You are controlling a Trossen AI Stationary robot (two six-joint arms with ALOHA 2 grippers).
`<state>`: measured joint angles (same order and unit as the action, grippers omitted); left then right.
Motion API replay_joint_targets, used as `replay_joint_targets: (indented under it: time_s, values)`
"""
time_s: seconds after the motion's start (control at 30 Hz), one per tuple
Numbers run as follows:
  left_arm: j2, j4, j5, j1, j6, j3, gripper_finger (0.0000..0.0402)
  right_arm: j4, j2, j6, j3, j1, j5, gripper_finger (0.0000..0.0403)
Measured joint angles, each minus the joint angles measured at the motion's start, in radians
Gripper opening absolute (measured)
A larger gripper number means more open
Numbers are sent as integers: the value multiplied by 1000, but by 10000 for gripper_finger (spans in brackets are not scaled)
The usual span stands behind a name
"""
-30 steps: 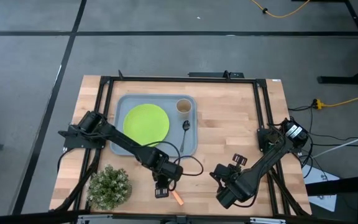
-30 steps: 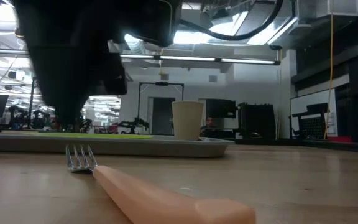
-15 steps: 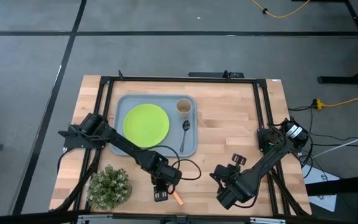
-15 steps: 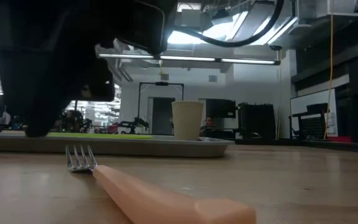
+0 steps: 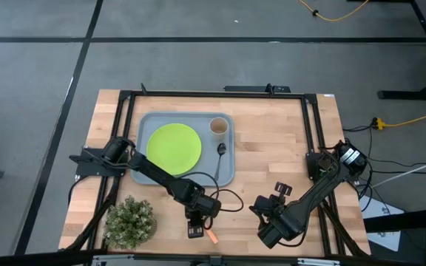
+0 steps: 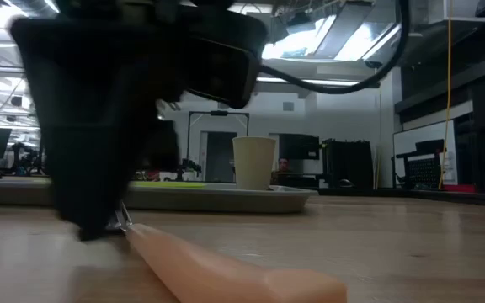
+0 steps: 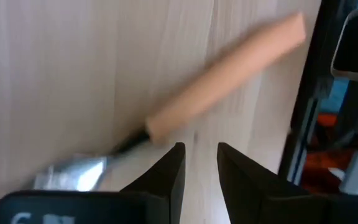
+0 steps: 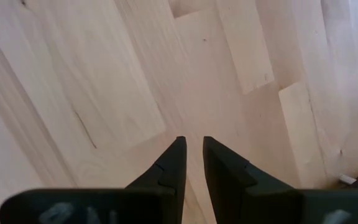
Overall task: Pick and place plate/cup/fork/spoon on tray
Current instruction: Put the orange fork on the gray tray to the right of the green plate
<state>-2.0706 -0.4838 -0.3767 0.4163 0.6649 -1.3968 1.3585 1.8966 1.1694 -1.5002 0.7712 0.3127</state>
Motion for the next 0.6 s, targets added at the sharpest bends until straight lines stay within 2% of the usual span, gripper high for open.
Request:
replay_joint_targets:
  time_s: [0.6]
  values:
    - [-20,45,16,-96,-113,0,86,0,0,0,0,0,-27,60]
